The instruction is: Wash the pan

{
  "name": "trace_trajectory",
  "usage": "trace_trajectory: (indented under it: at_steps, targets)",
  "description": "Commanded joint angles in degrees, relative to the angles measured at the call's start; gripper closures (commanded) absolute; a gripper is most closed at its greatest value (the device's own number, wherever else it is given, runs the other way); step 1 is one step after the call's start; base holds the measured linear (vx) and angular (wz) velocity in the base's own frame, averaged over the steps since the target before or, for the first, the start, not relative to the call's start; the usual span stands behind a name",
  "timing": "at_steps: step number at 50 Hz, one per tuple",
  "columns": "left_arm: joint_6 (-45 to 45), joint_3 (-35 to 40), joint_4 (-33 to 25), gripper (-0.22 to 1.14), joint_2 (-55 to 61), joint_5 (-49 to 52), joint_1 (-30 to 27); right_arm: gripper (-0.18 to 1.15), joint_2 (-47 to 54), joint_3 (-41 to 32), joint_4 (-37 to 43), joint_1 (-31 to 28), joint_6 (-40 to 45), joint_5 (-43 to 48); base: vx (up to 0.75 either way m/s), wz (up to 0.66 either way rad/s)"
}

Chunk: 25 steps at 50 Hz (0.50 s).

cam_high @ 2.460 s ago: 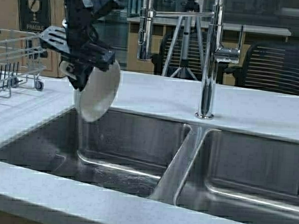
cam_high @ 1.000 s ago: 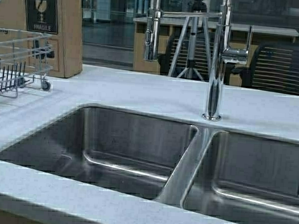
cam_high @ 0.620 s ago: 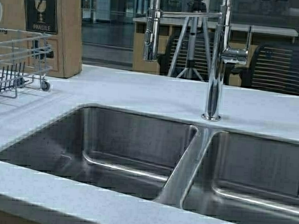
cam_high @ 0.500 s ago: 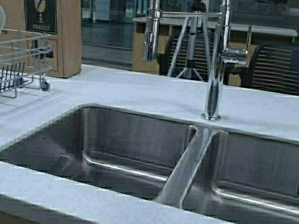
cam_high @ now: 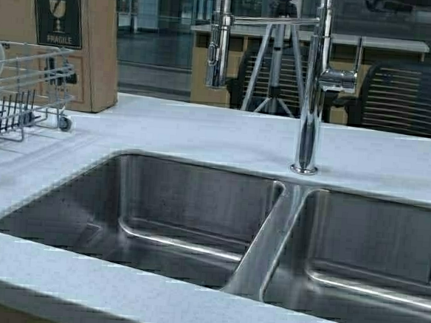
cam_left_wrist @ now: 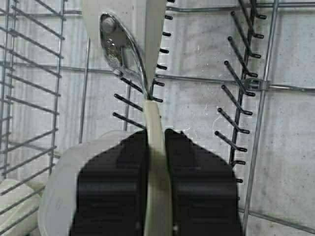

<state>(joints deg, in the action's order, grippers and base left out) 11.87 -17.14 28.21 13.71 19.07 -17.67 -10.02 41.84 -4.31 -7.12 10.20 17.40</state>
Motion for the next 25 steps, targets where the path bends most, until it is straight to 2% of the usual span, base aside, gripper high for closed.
trace_trajectory:
  at_steps: [1, 5, 9, 21, 25]
  targets:
    - [-0.4, 0.9, 0.0, 0.88, -1.6, -0.9, -0.4, 0.92, -0.6, -1.4, 0.1, -0.2, -0.1, 0.6, 0.00, 0.00]
    - [-0.4, 0.9, -0.1, 0.84, -1.6, -1.0, -0.4, 0.92, -0.6, -1.4, 0.1, -0.1, -0.1, 0.6, 0.00, 0.00]
    - [-0.4, 0.5, -0.1, 0.74, -1.5, -0.9, -0.4, 0.92, -0.6, -1.4, 0.1, -0.1, -0.1, 0.6, 0.00, 0.00]
    - [-0.4, 0.4, -0.5, 0.22, -0.7, -0.3, -0.4, 0.92, -0.6, -1.4, 0.1, -0.2, -0.1, 0.6, 0.00, 0.00]
    - [-0.5, 0.8, -0.9, 0.10, -0.4, 0.4, -0.4, 0.92, -0.6, -1.4, 0.1, -0.1, -0.1, 0.6, 0.00, 0.00]
